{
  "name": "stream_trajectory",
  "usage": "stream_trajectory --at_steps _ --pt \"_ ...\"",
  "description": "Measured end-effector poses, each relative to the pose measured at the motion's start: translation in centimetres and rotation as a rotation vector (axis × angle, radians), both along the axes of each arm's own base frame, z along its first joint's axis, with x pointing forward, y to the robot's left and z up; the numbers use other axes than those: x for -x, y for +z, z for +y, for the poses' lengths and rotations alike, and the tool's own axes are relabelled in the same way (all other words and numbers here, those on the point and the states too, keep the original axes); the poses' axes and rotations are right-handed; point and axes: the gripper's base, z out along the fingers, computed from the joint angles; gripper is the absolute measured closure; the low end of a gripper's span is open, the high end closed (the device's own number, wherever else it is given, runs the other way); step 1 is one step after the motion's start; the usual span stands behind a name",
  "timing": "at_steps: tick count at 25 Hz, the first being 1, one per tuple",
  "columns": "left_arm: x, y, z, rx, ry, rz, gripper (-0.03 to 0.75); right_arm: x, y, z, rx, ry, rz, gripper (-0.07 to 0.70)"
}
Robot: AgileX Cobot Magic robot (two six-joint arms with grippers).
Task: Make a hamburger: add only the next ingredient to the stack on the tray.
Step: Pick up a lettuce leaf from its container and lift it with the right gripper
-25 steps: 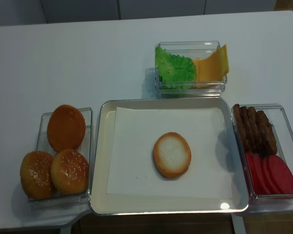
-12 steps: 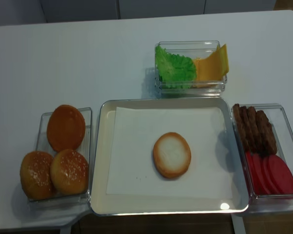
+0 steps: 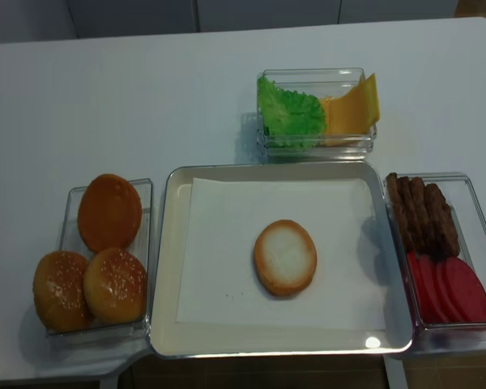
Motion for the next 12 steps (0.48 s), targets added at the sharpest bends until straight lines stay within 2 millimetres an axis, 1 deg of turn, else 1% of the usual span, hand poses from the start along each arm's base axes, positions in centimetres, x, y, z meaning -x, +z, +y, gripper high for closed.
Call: stream_trajectory --at_steps 2,5,9,12 --pt "0.0 0.0 0.0 0.0 0.0 0.0 0.274 -1.2 1.0 0.1 -0.015 0.002 0.008 0.222" --pt "0.0 0.0 0.0 0.0 0.0 0.0 0.274 -3.5 2.4 0.3 -0.026 -0.001 0.03 0.223" --pt "0.0 0.0 0.0 0.0 0.0 0.0 0.274 -7.2 3.7 0.7 -0.07 0.0 0.048 0.223" --pt "0.0 0.0 0.0 0.0 0.0 0.0 0.274 -10.4 4.2 1.1 -0.078 0.029 0.084 0.223"
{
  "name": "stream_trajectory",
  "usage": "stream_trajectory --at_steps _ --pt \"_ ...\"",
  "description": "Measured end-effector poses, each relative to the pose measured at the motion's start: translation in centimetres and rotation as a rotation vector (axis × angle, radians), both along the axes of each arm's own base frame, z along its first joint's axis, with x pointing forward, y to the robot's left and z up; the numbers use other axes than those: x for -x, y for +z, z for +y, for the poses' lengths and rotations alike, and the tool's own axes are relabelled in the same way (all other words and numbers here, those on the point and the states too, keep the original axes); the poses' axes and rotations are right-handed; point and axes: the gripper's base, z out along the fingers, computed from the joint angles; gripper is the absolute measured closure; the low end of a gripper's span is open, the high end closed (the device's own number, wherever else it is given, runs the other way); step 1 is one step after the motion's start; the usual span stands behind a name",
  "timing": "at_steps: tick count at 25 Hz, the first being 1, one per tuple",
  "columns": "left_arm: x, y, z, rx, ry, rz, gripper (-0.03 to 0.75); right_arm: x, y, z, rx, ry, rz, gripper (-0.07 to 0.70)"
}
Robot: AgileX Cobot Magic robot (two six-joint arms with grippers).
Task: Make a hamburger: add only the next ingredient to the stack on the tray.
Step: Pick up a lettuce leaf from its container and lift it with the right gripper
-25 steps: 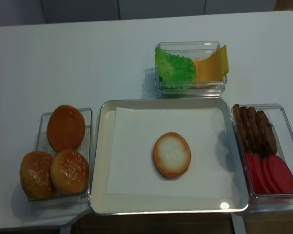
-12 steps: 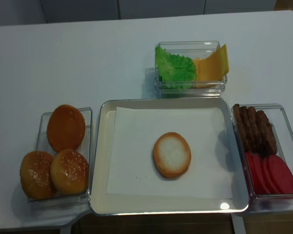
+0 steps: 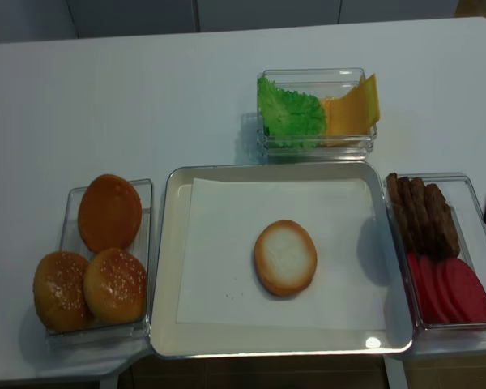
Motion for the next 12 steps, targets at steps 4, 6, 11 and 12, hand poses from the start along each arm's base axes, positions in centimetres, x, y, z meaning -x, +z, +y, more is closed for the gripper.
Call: stream_trajectory --at_steps 4,6,11,12 --pt "0.0 0.0 0.0 0.0 0.0 -0.002 0.274 -4.8 0.7 0.9 -0.021 0.078 0.05 0.223" --pt "0.0 0.0 0.0 0.0 0.0 -0.002 0.274 -7.5 0.9 1.3 -0.037 0.111 0.078 0.223" --pt "0.0 0.0 0.0 0.0 0.0 -0.002 0.274 -14.2 1.6 2.5 -0.068 0.188 0.088 0.223" --pt "0.0 0.0 0.0 0.0 0.0 -0.002 0.274 -15.5 1.4 2.8 -0.074 0.207 0.097 0.223"
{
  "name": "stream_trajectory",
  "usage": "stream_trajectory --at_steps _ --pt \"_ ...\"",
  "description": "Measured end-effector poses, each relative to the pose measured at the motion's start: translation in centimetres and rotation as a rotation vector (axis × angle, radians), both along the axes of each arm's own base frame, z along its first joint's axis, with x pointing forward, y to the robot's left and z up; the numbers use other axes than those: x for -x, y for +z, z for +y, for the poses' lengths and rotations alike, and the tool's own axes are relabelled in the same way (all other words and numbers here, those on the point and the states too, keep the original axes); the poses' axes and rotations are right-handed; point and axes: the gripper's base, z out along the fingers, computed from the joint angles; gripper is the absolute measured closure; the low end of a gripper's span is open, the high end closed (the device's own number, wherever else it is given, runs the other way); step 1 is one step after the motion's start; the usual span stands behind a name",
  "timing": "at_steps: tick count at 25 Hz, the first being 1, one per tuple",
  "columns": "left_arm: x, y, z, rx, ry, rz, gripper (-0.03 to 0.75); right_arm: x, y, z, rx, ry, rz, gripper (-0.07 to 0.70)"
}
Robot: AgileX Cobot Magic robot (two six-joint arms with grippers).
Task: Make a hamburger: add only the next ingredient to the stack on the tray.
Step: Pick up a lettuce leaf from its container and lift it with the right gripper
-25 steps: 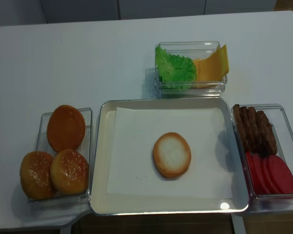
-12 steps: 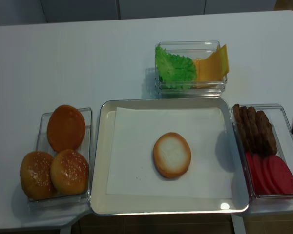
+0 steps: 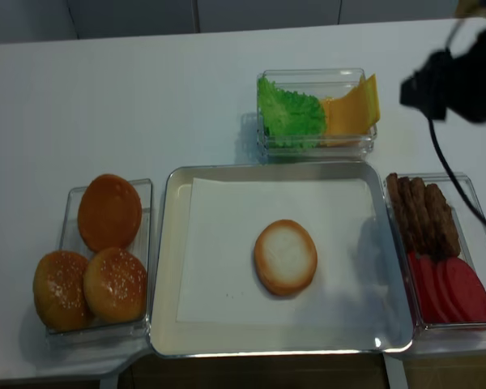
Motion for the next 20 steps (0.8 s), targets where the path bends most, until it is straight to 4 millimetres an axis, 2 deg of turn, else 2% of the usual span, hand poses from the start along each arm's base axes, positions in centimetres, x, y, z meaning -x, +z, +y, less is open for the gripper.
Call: stream_trajectory --at_steps 3,9,14,20 --pt "0.0 0.0 0.0 0.0 0.0 0.0 0.274 -3.8 0.0 1.9 -0.024 0.061 -0.004 0.223" --pt "0.0 0.0 0.0 0.0 0.0 0.0 0.274 -10.0 -2.1 7.3 -0.024 0.194 0.025 0.209" --pt "0.0 0.0 0.0 0.0 0.0 0.0 0.274 -13.2 -4.3 11.1 -0.021 0.275 0.044 0.156" --pt "0.0 0.0 0.0 0.0 0.0 -0.002 0.274 -15.7 -6.1 13.1 -0.036 0.303 0.055 0.142"
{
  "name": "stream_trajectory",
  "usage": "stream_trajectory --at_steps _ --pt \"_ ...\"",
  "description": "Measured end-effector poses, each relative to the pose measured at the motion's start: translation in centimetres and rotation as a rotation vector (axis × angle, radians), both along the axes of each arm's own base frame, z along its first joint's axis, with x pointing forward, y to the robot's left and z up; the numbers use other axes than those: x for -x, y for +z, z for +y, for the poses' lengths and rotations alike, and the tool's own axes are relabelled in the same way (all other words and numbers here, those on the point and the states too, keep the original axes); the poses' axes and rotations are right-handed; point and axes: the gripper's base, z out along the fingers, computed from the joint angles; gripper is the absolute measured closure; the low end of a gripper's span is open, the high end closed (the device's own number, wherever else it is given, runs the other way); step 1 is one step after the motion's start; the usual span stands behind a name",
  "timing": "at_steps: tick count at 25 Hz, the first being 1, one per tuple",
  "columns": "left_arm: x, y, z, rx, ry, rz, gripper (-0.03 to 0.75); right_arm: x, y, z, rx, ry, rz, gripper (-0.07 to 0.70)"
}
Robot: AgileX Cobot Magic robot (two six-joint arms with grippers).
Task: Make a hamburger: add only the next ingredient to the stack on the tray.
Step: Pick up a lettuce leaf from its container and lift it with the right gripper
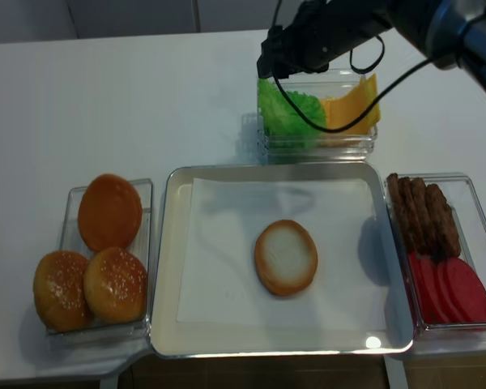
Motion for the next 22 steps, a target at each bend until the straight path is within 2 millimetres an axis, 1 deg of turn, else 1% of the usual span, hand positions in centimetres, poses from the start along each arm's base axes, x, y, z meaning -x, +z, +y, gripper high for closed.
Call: stream_trajectory --at_steps 4,8,10,14,18,20,22 --pt "0.0 0.0 0.0 0.0 0.0 0.0 0.274 -0.5 -0.7 1.0 -0.003 0.015 0.003 0.141" --pt "0.0 0.0 0.0 0.0 0.0 0.0 0.274 -0.3 -1.6 2.2 0.019 0.045 0.013 0.139" --pt "0.0 0.0 0.0 0.0 0.0 0.0 0.274 -0.4 -2.4 2.6 0.04 0.049 0.024 0.136" --pt "0.0 0.0 0.0 0.0 0.0 0.0 0.274 -0.7 -3.5 2.6 0.092 0.039 0.028 0.135" --pt "0.0 0.0 0.0 0.0 0.0 0.0 0.274 -0.8 -3.7 2.4 0.119 0.037 0.025 0.136" --pt "0.0 0.0 0.0 0.0 0.0 0.0 0.274 -0.7 -3.8 2.4 0.12 0.038 0.028 0.148" --pt "0.0 0.0 0.0 0.0 0.0 0.0 0.274 -0.7 -3.8 2.4 0.121 0.041 0.033 0.181"
